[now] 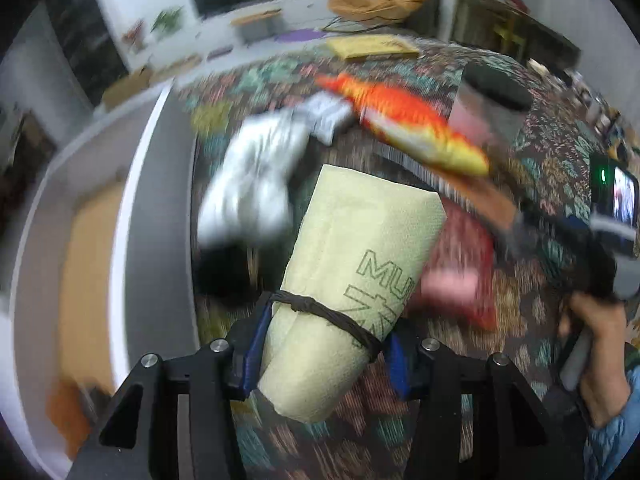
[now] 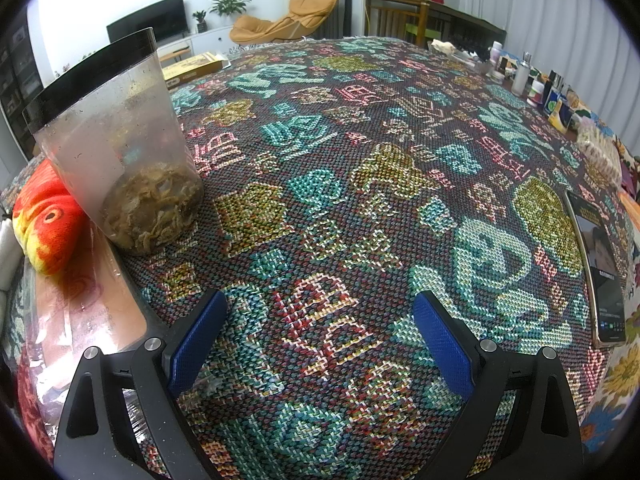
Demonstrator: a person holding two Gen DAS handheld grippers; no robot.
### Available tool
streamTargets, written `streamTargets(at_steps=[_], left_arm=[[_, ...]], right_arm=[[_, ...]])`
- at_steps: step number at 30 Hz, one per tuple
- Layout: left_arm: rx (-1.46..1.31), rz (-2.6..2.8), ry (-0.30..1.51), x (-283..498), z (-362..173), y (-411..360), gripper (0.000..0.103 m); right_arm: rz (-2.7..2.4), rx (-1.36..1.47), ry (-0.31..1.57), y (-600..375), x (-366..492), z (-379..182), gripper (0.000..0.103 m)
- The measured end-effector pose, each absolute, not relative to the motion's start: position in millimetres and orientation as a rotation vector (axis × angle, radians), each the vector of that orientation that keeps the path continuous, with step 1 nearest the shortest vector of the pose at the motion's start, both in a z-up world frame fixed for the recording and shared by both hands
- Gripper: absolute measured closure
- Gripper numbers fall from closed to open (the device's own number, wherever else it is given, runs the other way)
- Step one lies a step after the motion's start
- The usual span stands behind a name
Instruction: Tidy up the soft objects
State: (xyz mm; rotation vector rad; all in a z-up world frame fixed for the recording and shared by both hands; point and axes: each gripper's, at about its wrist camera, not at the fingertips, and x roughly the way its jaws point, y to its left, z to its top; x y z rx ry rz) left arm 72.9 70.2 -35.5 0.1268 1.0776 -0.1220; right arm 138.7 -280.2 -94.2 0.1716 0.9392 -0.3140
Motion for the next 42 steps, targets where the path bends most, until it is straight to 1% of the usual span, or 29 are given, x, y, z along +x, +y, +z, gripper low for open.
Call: streamTargets(at_steps=[2,3,4,6,8,10,11,13,15,17,20,22,24,26,28,32,34,35,36,37,38,40,42], left_arm=[[0.091,-0.093,1.074,53,-55,66,0.050],[0.079,-0.082,1.071,50,-64,66,0.044],[0.079,-0.081,1.073,48,-74,63,0.040],[0.117,-0.099,1.080,47,-91,55,0.039],[0.170,-0.127,1.080,51,-103,44,0.036],[0.186,-0.136,1.061,55,-109,40,0.026],[0.175,-0.127,1.043,58,-110,41,0.024],[0.130,-0.127,1.050,64,-112,45,0.023],[0.074,-0.136,1.061,67,-113,49,0.023],[0.073,-0.141,1.048,68,-112,49,0.023],[0.076,-0.145,1.022,68,-114,49,0.023],[0.068,-0.143,1.008,66,-115,50,0.023],[0.058,-0.143,1.004,65,-115,52,0.023],[0.050,-0.147,1.000,61,-115,55,0.023],[0.057,-0.152,0.996,60,-116,56,0.023],[0.060,-0.164,0.984,56,-117,57,0.022],[0.056,-0.172,0.974,55,-118,57,0.018],[0.056,-0.174,0.969,54,-118,57,0.018],[0.058,-0.175,0.964,54,-118,57,0.017],[0.062,-0.177,0.956,54,-118,56,0.015],[0.064,-0.180,0.948,52,-119,56,0.015],[0.067,-0.182,0.935,52,-120,56,0.013],[0.067,-0.180,0.929,51,-121,56,0.012]], right_arm=[[-0.314,0.172,0.939,-280,139,-94,0.007],[-0.314,0.172,0.939,-280,139,-94,0.007],[-0.314,0.172,0.939,-280,139,-94,0.007],[-0.312,0.173,0.939,-280,139,-94,0.007],[-0.311,0.175,0.938,-281,139,-94,0.007],[-0.301,0.189,0.931,-282,137,-93,0.008],[-0.291,0.212,0.917,-284,135,-92,0.008],[-0.253,0.273,0.857,-289,128,-83,0.009],[-0.177,0.296,0.731,-284,114,-60,0.009],[-0.007,0.233,0.597,-259,101,-26,0.009],[0.237,0.106,0.552,-209,113,24,0.009],[0.406,0.000,0.623,-170,141,43,0.009],[0.537,-0.115,0.765,-127,176,44,0.010],[0.535,-0.281,0.902,-86,213,26,0.011],[0.470,-0.384,0.973,-66,240,6,0.011],[0.344,-0.449,1.079,-63,281,-25,0.012],[0.298,-0.474,1.140,-71,291,-36,0.020],[0.269,-0.516,1.147,-69,293,-38,0.032],[0.256,-0.552,1.146,-67,293,-38,0.055],[0.260,-0.565,1.137,-67,291,-33,0.091],[0.287,-0.524,1.149,-66,292,-26,0.093],[0.323,-0.445,1.163,-71,294,-16,0.093],[0.311,-0.452,1.126,-71,290,-6,0.094]])
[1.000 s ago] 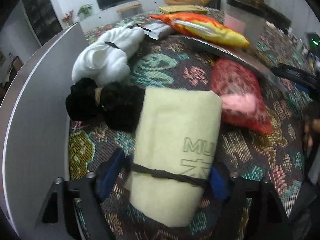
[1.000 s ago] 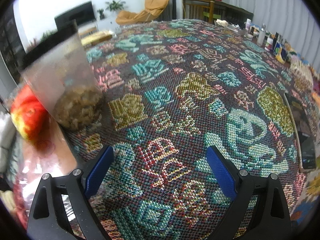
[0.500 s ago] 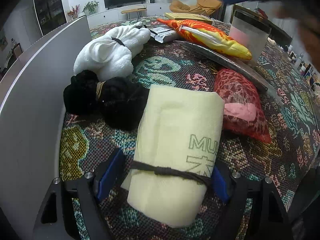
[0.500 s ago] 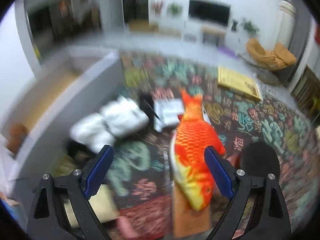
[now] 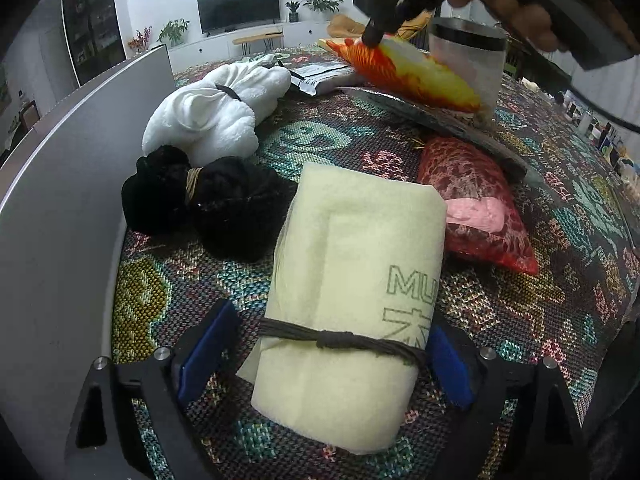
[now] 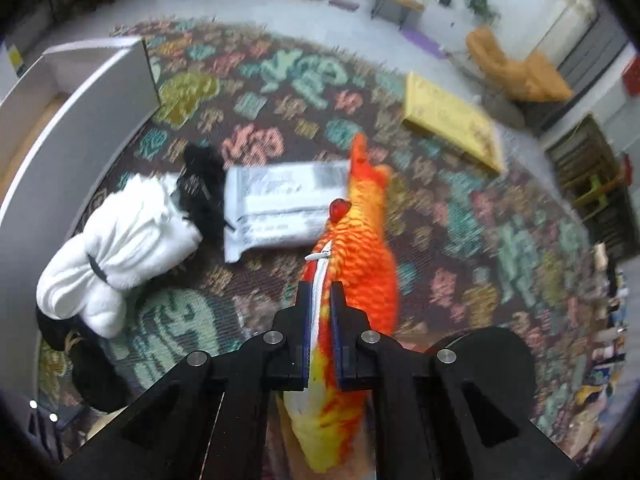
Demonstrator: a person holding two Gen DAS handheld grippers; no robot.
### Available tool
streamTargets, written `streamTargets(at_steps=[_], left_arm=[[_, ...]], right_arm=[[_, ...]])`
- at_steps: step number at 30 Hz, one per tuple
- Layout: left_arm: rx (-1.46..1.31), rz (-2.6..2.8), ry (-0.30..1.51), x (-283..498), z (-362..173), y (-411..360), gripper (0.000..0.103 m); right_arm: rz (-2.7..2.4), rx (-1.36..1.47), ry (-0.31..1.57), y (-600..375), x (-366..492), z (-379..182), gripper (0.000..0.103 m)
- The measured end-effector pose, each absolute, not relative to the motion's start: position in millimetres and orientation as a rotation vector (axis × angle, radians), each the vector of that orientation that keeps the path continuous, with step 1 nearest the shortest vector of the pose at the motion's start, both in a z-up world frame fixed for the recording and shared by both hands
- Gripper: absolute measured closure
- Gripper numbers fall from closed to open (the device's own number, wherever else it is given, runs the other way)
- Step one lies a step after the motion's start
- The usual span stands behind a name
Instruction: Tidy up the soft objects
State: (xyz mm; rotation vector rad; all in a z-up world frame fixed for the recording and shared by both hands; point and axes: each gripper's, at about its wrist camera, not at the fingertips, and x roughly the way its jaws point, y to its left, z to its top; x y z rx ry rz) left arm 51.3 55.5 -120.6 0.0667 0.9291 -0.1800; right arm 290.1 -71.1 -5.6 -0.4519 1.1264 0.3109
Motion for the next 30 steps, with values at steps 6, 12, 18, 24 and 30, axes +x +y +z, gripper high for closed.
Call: streamTargets(at_steps=[6,12,18,24,30], left_arm=[[0.062,-0.179,0.919,50,-121,56,0.011],[0.069,-0.180,0.912,53,-124,53,0.003],[0.070,-0.175,0.911,55,-126,51,0.000],[0.068,-0.170,0.905,55,-126,50,0.000],[0.064,-0.162,0.899,54,-126,50,0.000]], right_arm=[[0.392,-0.219,1.019,-96,278,53,0.094],[0.406,0.019,0.886,-166,265,126,0.094],[0.291,0.143,0.882,-264,273,125,0.093],[0.233,0.392,0.950,-350,280,13,0.093],[0.092,0.264,0.903,-357,264,-33,0.080]])
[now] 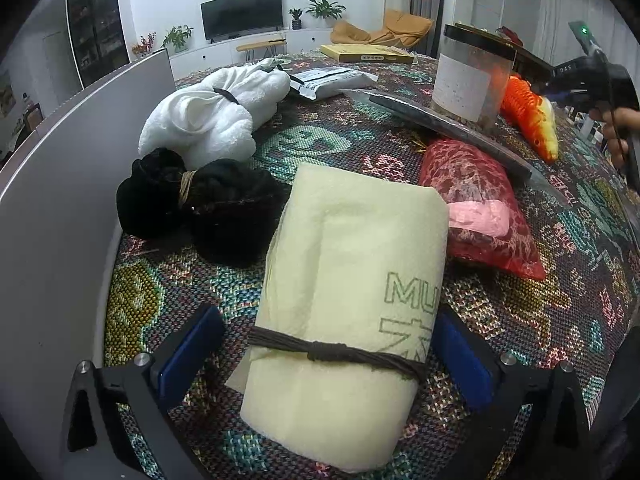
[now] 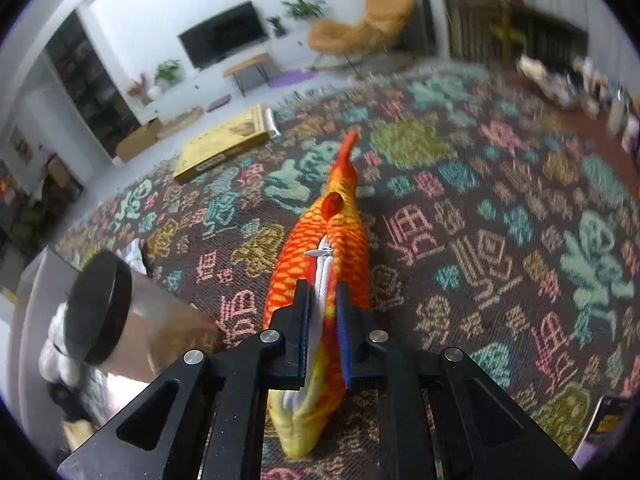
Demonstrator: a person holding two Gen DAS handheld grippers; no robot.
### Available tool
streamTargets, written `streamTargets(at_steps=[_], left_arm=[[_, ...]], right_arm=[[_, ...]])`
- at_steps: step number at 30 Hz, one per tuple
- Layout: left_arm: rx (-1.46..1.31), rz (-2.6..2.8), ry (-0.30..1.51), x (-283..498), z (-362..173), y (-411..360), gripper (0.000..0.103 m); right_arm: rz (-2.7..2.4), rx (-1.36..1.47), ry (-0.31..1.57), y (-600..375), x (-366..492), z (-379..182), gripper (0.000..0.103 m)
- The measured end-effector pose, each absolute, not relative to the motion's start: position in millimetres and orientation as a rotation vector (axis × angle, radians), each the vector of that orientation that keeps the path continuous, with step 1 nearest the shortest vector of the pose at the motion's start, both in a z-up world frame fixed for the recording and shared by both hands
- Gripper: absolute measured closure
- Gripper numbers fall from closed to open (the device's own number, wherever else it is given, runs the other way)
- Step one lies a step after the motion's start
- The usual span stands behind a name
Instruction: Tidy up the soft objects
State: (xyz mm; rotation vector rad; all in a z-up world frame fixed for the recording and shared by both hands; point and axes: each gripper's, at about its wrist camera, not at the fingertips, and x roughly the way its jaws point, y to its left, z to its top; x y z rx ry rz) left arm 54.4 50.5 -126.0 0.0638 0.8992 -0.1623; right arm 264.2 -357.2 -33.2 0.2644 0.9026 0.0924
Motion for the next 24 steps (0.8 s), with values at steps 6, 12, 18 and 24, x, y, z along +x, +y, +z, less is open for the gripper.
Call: streamTargets(at_steps=[6,12,18,24], left_arm=[[0.061,-0.158,0.896,54,-126,50,0.000],[0.061,-0.157,0.896,54,-126,50,0.000],[0.060,-0.155,0.895,54,-126,50,0.000],[0.060,-0.155,0.895,54,-127,50,0.000]], right_arm=[[0.113,0.234,0.811,-340,255,-2,0.032],[-0.048,0.248,0.778,-361,214,-8,0.025],[-0.107,0.187,0.945,-359,196,-72,0.025],[-0.145,0.139,0.939,-345,188,-94,0.018]])
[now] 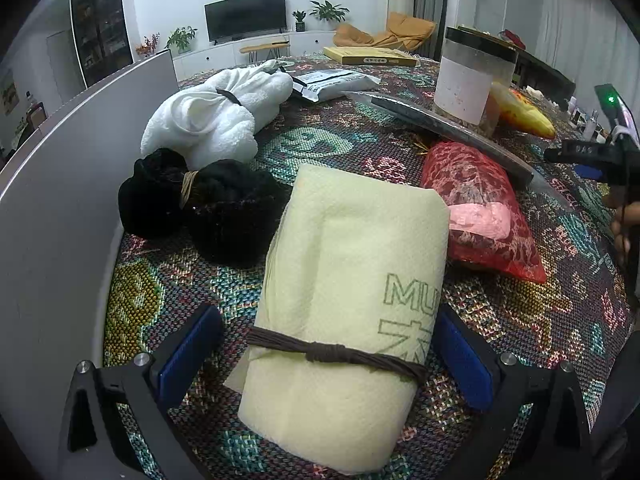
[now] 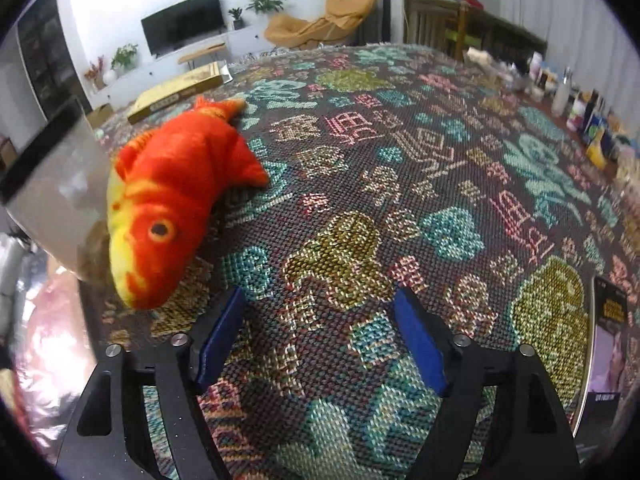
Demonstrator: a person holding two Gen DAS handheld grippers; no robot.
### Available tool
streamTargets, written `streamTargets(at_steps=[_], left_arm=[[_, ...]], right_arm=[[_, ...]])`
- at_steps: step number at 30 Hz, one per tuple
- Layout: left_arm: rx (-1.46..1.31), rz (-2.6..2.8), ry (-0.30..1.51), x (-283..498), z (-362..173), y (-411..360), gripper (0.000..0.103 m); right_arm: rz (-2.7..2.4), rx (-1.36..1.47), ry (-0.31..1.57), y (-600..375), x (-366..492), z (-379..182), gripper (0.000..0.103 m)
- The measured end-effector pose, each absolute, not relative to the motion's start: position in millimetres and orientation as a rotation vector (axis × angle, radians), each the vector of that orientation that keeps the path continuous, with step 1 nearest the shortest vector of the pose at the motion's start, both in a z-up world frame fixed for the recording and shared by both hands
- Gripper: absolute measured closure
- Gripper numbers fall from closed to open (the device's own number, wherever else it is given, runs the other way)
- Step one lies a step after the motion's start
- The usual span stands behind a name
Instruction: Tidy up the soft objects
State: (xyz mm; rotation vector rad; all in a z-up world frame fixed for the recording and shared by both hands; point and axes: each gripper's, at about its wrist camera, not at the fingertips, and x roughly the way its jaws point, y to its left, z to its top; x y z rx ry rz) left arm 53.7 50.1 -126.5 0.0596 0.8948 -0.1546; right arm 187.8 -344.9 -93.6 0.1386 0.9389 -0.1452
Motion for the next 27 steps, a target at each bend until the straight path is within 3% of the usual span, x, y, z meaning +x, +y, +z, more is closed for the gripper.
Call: streamTargets(at_steps=[4,27], left_arm=[[0.059,-0.152,0.894,53.8,-126.0,50.1,0.000],[0.058,-0.147,0.892,53.4,-126.3,49.7,0.000]], right_arm=[[-0.150,0.084,0.947,-336.7,191.0,-99.4,0.013],[-0.154,0.092,0.950,-338.2,190.4,-99.9,0.011]])
